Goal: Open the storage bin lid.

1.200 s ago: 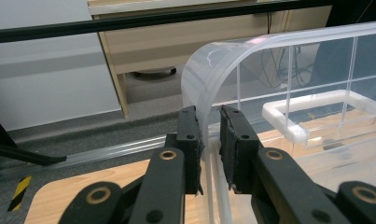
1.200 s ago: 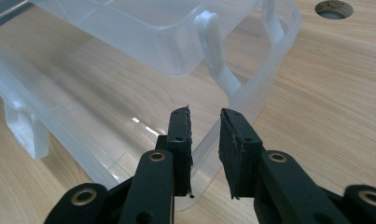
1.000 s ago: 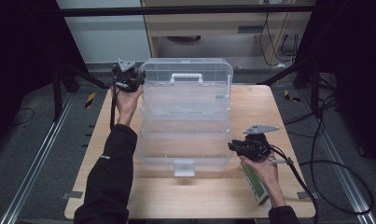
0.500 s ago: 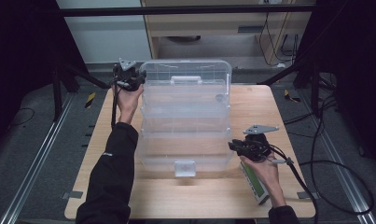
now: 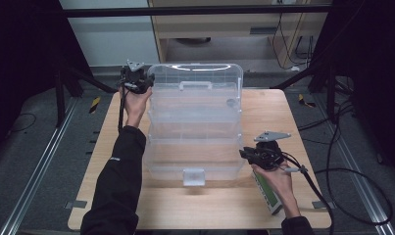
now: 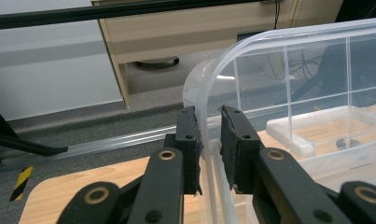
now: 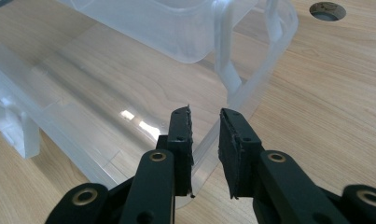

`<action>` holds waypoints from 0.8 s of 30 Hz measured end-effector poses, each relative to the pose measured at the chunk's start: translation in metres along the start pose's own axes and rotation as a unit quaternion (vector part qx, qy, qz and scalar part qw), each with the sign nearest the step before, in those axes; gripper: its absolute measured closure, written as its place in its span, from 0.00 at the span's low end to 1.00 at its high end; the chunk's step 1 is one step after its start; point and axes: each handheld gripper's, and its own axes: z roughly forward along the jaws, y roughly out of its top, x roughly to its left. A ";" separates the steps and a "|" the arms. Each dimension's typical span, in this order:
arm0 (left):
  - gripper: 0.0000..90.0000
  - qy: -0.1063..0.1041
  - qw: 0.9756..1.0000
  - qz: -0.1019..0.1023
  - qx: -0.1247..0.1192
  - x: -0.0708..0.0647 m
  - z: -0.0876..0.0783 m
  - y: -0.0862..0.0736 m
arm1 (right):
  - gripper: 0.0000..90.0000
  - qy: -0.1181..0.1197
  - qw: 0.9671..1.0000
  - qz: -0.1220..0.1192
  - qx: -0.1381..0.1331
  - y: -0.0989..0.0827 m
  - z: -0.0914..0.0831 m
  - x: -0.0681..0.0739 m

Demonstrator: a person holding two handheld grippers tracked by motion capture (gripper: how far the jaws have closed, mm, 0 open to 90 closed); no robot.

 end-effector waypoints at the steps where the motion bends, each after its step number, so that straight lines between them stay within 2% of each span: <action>1: 0.85 0.000 1.000 0.000 0.000 0.000 0.001 0.000 | 0.83 0.000 1.000 0.001 0.000 0.000 0.000 0.000; 4: 0.85 0.000 1.000 0.004 0.000 0.001 0.002 -0.001 | 0.83 0.001 1.000 0.002 0.000 0.000 0.000 0.000; 7: 0.77 -0.008 1.000 0.006 0.003 0.002 0.003 -0.003 | 0.83 0.004 1.000 0.002 -0.001 -0.001 0.000 -0.001; 10: 0.75 -0.019 1.000 -0.007 -0.009 0.008 -0.005 -0.006 | 0.83 0.005 1.000 0.005 -0.001 -0.001 0.000 -0.001; 13: 0.72 -0.023 1.000 -0.006 -0.011 0.016 -0.020 -0.008 | 0.83 0.005 1.000 0.007 0.000 -0.001 0.000 -0.002; 15: 0.71 -0.027 0.999 -0.020 -0.012 0.022 -0.033 -0.013 | 0.83 0.004 1.000 0.009 0.001 -0.001 -0.001 -0.001; 17: 0.71 -0.026 1.000 -0.017 -0.005 0.026 -0.045 -0.018 | 0.83 0.008 1.000 0.015 -0.002 -0.001 0.000 -0.001; 19: 0.68 -0.031 0.999 -0.010 0.000 0.030 -0.061 -0.026 | 0.83 0.007 1.000 0.009 -0.001 -0.001 0.000 0.000; 21: 0.67 -0.037 0.999 -0.005 -0.010 0.033 -0.070 -0.032 | 0.83 0.007 1.000 0.010 0.000 -0.001 0.000 0.000; 23: 0.66 -0.032 0.999 -0.003 0.006 0.034 -0.083 -0.042 | 0.83 0.008 1.000 0.010 -0.002 -0.001 0.000 -0.001; 24: 0.66 -0.035 0.989 -0.116 -0.085 0.017 -0.075 -0.045 | 0.83 0.009 1.000 0.012 -0.002 -0.001 -0.001 -0.001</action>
